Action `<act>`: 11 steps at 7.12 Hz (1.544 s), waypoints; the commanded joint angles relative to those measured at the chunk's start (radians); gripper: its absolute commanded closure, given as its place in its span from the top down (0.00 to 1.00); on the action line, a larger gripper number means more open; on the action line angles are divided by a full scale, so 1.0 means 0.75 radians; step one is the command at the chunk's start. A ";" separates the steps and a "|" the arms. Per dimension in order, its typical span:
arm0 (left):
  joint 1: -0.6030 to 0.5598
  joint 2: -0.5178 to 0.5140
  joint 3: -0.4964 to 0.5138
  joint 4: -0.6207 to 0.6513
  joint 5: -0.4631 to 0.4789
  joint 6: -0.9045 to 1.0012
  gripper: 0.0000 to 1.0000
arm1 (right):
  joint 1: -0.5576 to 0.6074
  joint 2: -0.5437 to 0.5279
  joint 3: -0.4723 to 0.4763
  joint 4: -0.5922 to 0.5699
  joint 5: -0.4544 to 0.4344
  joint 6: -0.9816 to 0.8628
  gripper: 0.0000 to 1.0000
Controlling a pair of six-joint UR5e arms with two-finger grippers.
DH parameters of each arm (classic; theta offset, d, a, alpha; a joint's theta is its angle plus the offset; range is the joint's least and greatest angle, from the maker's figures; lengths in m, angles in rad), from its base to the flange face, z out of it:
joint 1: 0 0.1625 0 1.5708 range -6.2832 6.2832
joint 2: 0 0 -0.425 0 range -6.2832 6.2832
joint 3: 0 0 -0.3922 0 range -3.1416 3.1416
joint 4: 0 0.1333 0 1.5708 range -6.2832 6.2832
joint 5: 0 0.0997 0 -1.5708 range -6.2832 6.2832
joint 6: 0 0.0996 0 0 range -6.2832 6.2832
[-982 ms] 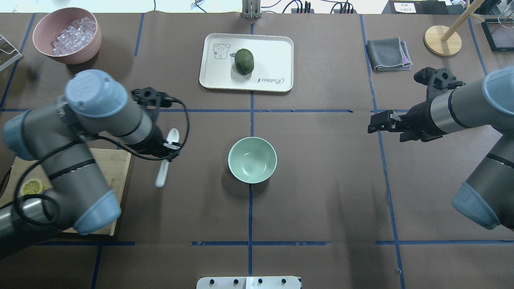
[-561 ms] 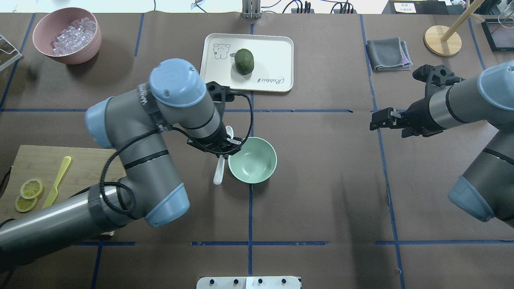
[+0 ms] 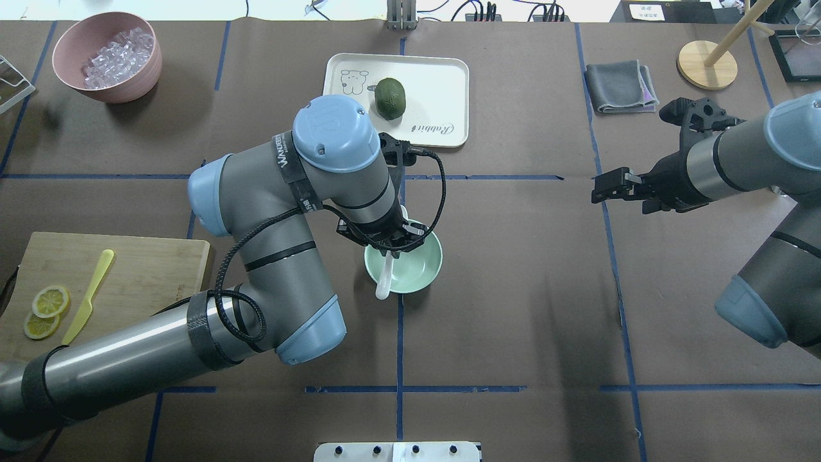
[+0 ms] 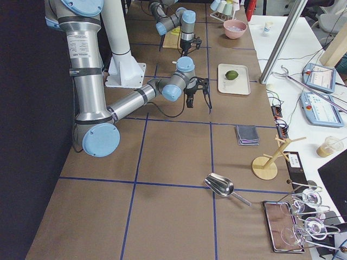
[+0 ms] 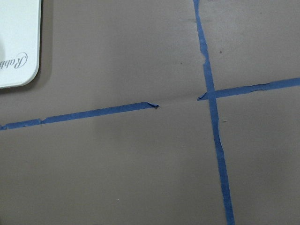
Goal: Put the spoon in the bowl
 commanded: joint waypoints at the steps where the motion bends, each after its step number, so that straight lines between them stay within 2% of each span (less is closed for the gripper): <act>1: 0.001 -0.014 -0.009 0.003 0.007 0.002 0.95 | 0.004 0.035 -0.010 0.000 -0.004 0.000 1.00; 2: -0.009 -0.006 -0.025 0.007 0.007 0.002 1.00 | 0.004 0.045 -0.025 0.002 -0.010 -0.002 1.00; 3: -0.072 0.042 -0.058 0.008 -0.003 0.004 1.00 | 0.008 0.073 -0.045 0.002 0.000 0.000 1.00; 4: -0.135 0.168 -0.169 0.018 -0.008 0.073 1.00 | 0.014 0.065 -0.003 -0.004 0.018 0.008 1.00; 5: -0.204 0.311 -0.257 0.022 -0.022 0.203 1.00 | 0.018 0.033 0.034 -0.012 0.093 0.018 1.00; 6: -0.284 0.428 -0.295 0.022 -0.107 0.294 1.00 | 0.050 -0.016 0.055 -0.012 0.108 0.017 1.00; 7: -0.396 0.508 -0.309 0.022 -0.191 0.404 1.00 | 0.124 -0.077 0.049 -0.014 0.171 -0.004 1.00; 8: -0.488 0.594 -0.322 0.024 -0.246 0.545 1.00 | 0.212 -0.130 0.049 -0.016 0.208 -0.077 1.00; 9: -0.570 0.698 -0.322 0.026 -0.267 0.706 1.00 | 0.297 -0.200 0.027 -0.028 0.257 -0.262 1.00; 10: -0.674 0.789 -0.316 0.024 -0.269 0.878 0.99 | 0.391 -0.249 0.004 -0.093 0.294 -0.492 1.00; 11: -0.785 0.858 -0.287 0.028 -0.322 1.074 0.99 | 0.473 -0.254 0.004 -0.222 0.315 -0.685 1.00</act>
